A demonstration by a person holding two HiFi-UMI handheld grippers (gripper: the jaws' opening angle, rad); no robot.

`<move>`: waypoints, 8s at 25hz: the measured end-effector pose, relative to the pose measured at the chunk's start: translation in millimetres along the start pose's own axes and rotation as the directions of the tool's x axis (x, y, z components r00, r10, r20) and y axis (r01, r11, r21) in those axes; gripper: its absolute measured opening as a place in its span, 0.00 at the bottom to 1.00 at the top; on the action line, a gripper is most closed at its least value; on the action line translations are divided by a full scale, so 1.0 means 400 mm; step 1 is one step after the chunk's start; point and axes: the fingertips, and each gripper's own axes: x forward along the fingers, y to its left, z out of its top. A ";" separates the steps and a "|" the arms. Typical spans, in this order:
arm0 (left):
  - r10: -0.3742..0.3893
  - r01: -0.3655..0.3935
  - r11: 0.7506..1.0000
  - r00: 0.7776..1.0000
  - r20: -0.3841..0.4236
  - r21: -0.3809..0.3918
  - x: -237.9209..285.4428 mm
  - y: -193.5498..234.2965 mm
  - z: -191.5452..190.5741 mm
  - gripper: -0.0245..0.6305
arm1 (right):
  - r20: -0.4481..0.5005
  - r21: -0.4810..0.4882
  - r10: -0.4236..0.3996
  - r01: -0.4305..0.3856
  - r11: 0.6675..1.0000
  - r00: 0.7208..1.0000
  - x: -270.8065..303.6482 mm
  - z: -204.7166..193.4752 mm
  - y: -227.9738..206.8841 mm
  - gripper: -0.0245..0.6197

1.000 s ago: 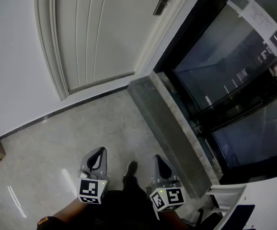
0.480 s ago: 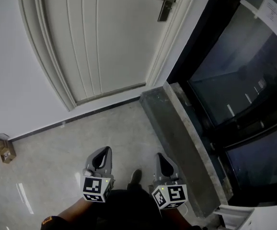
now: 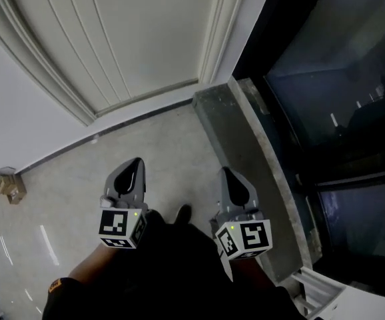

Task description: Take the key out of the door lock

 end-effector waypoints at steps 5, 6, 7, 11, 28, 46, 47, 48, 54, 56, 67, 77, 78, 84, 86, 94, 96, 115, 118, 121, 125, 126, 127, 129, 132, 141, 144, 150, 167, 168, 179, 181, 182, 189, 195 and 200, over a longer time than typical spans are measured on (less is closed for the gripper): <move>0.017 -0.017 1.000 1.000 -0.016 -0.013 0.084 -0.032 0.011 0.07 | -0.046 0.011 0.001 -0.001 1.000 0.999 0.031 -0.020 -0.090 0.02; 0.016 -0.017 1.000 1.000 -0.016 -0.024 0.101 -0.035 0.011 0.07 | -0.063 0.017 0.000 0.001 1.000 0.998 0.041 -0.032 -0.100 0.02; 0.012 -0.013 0.999 1.000 -0.019 -0.037 0.117 -0.036 0.008 0.07 | -0.075 0.022 -0.001 0.003 1.000 0.997 0.051 -0.038 -0.107 0.02; -0.015 0.013 0.998 0.999 -0.032 -0.069 0.210 -0.030 0.001 0.07 | -0.095 0.009 -0.006 0.007 1.000 0.995 0.119 -0.038 -0.128 0.02; -0.133 0.134 0.989 0.991 0.029 -0.056 0.669 0.137 0.144 0.07 | -0.082 -0.008 -0.042 0.041 0.999 0.996 0.611 0.125 -0.235 0.02; 0.101 -0.098 0.994 0.992 0.075 -0.047 0.903 0.370 0.338 0.07 | -0.030 0.309 0.180 -0.162 0.937 0.983 1.076 0.385 -0.395 0.02; 0.124 -0.120 0.991 0.989 0.079 -0.052 0.921 0.377 0.353 0.07 | -0.023 0.330 0.198 -0.180 0.927 0.980 1.115 0.411 -0.414 0.02; 0.142 -0.138 0.989 0.986 0.082 -0.057 0.939 0.381 0.369 0.07 | -0.015 0.353 0.215 -0.196 0.915 0.977 1.152 0.438 -0.432 0.02; 0.226 -0.221 0.974 0.968 0.112 -0.057 1.036 0.389 0.457 0.07 | 0.065 0.564 0.297 -0.281 0.776 0.952 1.329 0.596 -0.508 0.03; 0.253 -0.249 0.967 0.960 0.122 -0.049 1.057 0.390 0.477 0.07 | 0.103 0.638 0.318 -0.308 0.706 0.942 1.380 0.644 -0.521 0.11; 0.345 -0.344 0.938 0.930 0.125 -0.028 1.119 0.413 0.515 0.07 | 0.175 0.879 0.309 -0.290 0.378 0.935 1.601 0.737 -0.565 0.13; 0.352 -0.352 0.936 0.927 0.127 -0.026 1.107 0.414 0.512 0.07 | 0.146 0.938 0.288 -0.225 0.262 0.946 1.621 0.743 -0.557 0.05; 0.350 -0.349 0.937 0.929 0.125 -0.027 1.107 0.414 0.510 0.07 | 0.148 0.942 0.286 -0.224 0.251 0.947 1.621 0.742 -0.558 0.05; 0.336 -0.334 0.942 0.935 0.115 -0.033 1.100 0.396 0.493 0.07 | 0.156 0.956 0.282 -0.216 0.197 0.947 1.621 0.745 -0.549 0.05; 0.329 -0.328 0.944 0.938 0.111 -0.033 1.101 0.390 0.487 0.07 | 0.155 0.962 0.278 -0.210 0.177 0.948 1.621 0.744 -0.549 0.05; 0.321 -0.319 0.947 0.941 0.110 -0.035 1.121 0.395 0.484 0.07 | 0.133 0.968 0.271 -0.184 0.172 0.953 1.594 0.726 -0.560 0.04; 0.316 -0.314 0.949 0.942 0.110 -0.038 1.128 0.392 0.480 0.07 | 0.135 0.966 0.274 -0.188 0.178 0.952 1.579 0.717 -0.563 0.04; 0.174 -0.162 0.984 0.967 0.186 -0.080 0.961 0.359 0.451 0.07 | 0.112 0.327 0.237 -0.261 0.908 0.965 1.214 0.604 -0.362 0.04; 0.139 -0.126 0.989 0.972 0.188 -0.080 0.918 0.370 0.436 0.07 | 0.084 0.140 0.193 -0.203 0.969 0.978 1.150 0.549 -0.312 0.04; 0.108 -0.097 0.993 0.976 0.186 -0.069 0.881 0.380 0.413 0.07 | 0.046 0.015 0.151 -0.152 0.988 0.987 1.094 0.480 -0.262 0.04; 0.050 -0.043 0.998 0.984 0.172 -0.043 0.832 0.370 0.378 0.07 | 0.008 -0.037 0.084 -0.084 0.996 0.996 1.017 0.389 -0.232 0.04; 0.036 -0.029 0.999 0.985 0.167 -0.043 0.823 0.366 0.369 0.07 | 0.000 -0.040 0.070 -0.070 0.997 0.998 1.001 0.368 -0.229 0.04; 0.024 -0.018 0.999 0.987 0.159 -0.044 0.815 0.361 0.356 0.07 | -0.010 -0.044 0.058 -0.058 0.997 0.998 0.986 0.348 -0.226 0.04; 0.007 0.000 0.999 0.989 0.145 -0.049 0.802 0.347 0.331 0.07 | -0.028 -0.054 0.044 -0.045 0.998 0.999 0.955 0.314 -0.221 0.04; 0.001 0.007 0.998 0.991 0.136 -0.056 0.777 0.326 0.298 0.07 | -0.041 -0.077 0.037 -0.040 0.996 0.998 0.910 0.283 -0.209 0.04; 0.069 -0.058 0.996 0.985 0.156 -0.073 0.653 0.216 0.287 0.07 | -0.056 -0.173 0.114 -0.123 0.977 0.992 0.744 0.240 -0.186 0.04; 0.116 -0.106 0.992 0.981 0.153 -0.070 0.598 0.146 0.258 0.07 | -0.047 -0.191 0.148 -0.154 0.969 0.988 0.666 0.228 -0.210 0.04; 0.244 -0.236 0.969 0.962 0.125 -0.076 0.457 0.010 0.184 0.07 | -0.060 -0.218 0.203 -0.211 0.953 0.977 0.496 0.176 -0.272 0.04; 0.412 -0.407 0.909 0.909 0.054 -0.083 0.074 -0.072 0.023 0.07 | -0.106 -0.233 0.357 -0.372 0.898 0.928 0.239 0.087 -0.130 0.04; 0.429 -0.424 0.901 0.901 0.055 -0.086 0.037 -0.051 0.017 0.07 | -0.112 -0.227 0.358 -0.375 0.899 0.927 0.229 0.074 -0.106 0.04; 0.449 -0.440 0.891 0.890 0.077 -0.117 -0.154 0.074 -0.022 0.06 | -0.173 -0.197 0.352 -0.382 0.903 0.920 0.110 -0.006 0.085 0.04; 0.441 -0.430 0.895 0.894 0.084 -0.123 -0.169 0.081 -0.023 0.06 | -0.172 -0.197 0.347 -0.377 0.905 0.922 0.100 -0.012 0.105 0.04; 0.435 -0.424 0.897 0.896 0.088 -0.123 -0.175 0.082 -0.023 0.06 | -0.171 -0.197 0.344 -0.374 0.906 0.923 0.095 -0.015 0.113 0.04; 0.409 -0.396 0.909 0.907 0.097 -0.129 -0.196 0.083 -0.025 0.06 | -0.161 -0.202 0.319 -0.348 0.915 0.934 0.064 -0.015 0.136 0.04; 0.413 -0.398 0.907 0.905 0.106 -0.136 -0.198 0.084 -0.016 0.07 | -0.154 -0.209 0.322 -0.349 0.913 0.934 0.066 -0.005 0.139 0.04; 0.425 -0.410 0.902 0.899 0.108 -0.137 -0.199 0.081 -0.017 0.06 | -0.156 -0.210 0.335 -0.362 0.908 0.929 0.072 -0.006 0.137 0.04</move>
